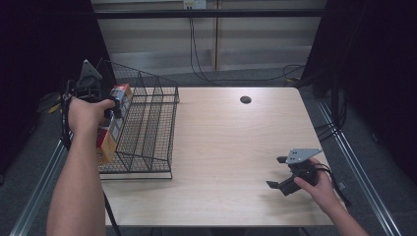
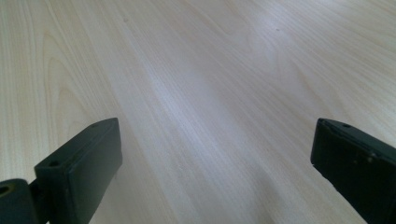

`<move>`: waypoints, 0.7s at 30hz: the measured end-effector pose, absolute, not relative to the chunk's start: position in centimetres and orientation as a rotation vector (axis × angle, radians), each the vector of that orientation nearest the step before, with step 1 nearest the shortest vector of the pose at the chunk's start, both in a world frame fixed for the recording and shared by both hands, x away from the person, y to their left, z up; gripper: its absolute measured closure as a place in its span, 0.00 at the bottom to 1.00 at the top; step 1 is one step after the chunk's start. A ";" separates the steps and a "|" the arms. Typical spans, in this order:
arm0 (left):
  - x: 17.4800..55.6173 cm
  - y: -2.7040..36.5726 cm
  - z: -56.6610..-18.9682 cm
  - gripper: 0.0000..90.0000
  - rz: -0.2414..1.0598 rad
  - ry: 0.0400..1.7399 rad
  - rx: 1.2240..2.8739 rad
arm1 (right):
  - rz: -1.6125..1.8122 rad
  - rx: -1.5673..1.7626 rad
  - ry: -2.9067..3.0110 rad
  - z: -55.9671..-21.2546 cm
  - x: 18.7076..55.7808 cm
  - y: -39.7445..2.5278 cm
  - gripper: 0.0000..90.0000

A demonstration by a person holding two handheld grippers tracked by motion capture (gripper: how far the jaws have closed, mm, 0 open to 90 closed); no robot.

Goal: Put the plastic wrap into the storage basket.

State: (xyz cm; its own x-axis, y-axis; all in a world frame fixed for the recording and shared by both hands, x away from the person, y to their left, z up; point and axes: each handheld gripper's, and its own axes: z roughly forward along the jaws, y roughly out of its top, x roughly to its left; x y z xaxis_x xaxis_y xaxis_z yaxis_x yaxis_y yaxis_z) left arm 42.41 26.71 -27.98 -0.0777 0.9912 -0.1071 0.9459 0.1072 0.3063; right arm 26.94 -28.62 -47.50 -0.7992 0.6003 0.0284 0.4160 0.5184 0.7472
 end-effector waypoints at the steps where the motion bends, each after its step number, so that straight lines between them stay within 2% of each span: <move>1: 42.4 26.7 -28.0 0.47 0.224 2.104 1.912 | 1.150 0.862 2.527 -47.5 27.0 -28.6 0.02; 15: 42.5 26.9 -28.4 0.47 0.192 2.117 1.911 | 1.147 0.862 2.527 -47.5 27.0 -28.6 0.02; 21: 42.5 26.9 -28.4 0.46 0.222 2.117 1.934 | 1.146 0.862 2.529 -47.5 27.0 -28.6 0.02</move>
